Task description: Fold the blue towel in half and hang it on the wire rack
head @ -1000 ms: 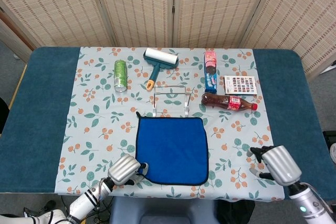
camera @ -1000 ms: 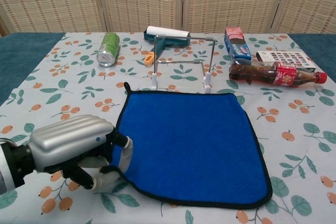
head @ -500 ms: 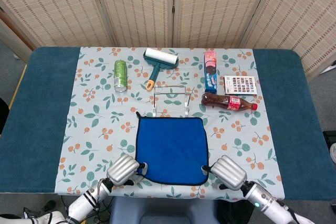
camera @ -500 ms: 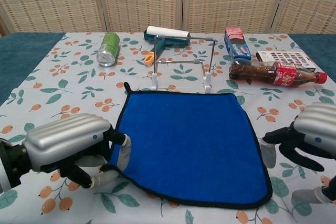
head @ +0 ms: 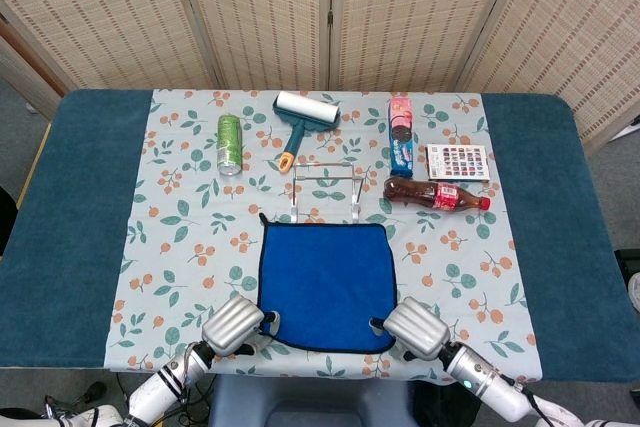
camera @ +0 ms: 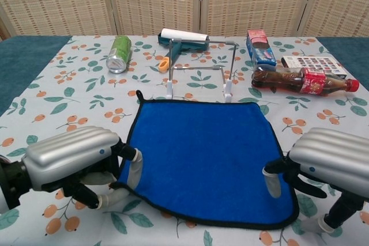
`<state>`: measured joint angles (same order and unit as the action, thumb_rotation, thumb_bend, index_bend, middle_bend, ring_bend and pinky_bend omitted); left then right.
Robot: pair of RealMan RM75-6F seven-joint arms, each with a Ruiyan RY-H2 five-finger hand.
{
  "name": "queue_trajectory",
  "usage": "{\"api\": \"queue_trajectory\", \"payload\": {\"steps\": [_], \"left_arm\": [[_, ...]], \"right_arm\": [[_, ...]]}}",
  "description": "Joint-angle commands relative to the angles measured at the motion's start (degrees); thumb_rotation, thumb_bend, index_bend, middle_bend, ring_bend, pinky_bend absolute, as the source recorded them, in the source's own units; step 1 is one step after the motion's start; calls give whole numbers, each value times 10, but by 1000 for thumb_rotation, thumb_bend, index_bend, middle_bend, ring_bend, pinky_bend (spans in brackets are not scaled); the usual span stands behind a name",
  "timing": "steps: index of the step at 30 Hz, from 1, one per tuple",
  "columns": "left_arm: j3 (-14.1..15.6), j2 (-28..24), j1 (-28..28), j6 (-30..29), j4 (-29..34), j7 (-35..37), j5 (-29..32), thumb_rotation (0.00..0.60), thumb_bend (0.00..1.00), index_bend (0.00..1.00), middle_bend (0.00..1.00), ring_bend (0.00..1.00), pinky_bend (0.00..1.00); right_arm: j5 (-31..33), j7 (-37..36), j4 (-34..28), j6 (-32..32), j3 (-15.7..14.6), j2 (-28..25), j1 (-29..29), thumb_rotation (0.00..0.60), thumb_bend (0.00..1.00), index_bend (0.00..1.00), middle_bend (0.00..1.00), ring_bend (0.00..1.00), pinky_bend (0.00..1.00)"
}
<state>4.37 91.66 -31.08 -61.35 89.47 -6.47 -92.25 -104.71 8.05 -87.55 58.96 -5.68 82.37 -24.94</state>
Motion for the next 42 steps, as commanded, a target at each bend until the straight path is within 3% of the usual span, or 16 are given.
{"api": "queue_trajectory", "payload": {"steps": [1, 36, 42], "left_arm": [[0, -1, 0, -1, 0, 1, 0, 600, 477, 595, 1000, 950, 1000], [2, -2, 4, -5, -4, 9, 0, 600, 477, 595, 1000, 950, 1000], [2, -3, 4, -3, -5, 10, 0, 600, 477, 595, 1000, 950, 1000]], "right_arm": [[5, 2, 3, -3, 0, 4, -4, 600, 117, 485, 822, 849, 1000], [43, 22, 26, -13, -6, 39, -36, 600, 136, 507, 822, 850, 1000], [44, 22, 34, -11, -8, 47, -40, 600, 215, 526, 823, 851, 1000]]}}
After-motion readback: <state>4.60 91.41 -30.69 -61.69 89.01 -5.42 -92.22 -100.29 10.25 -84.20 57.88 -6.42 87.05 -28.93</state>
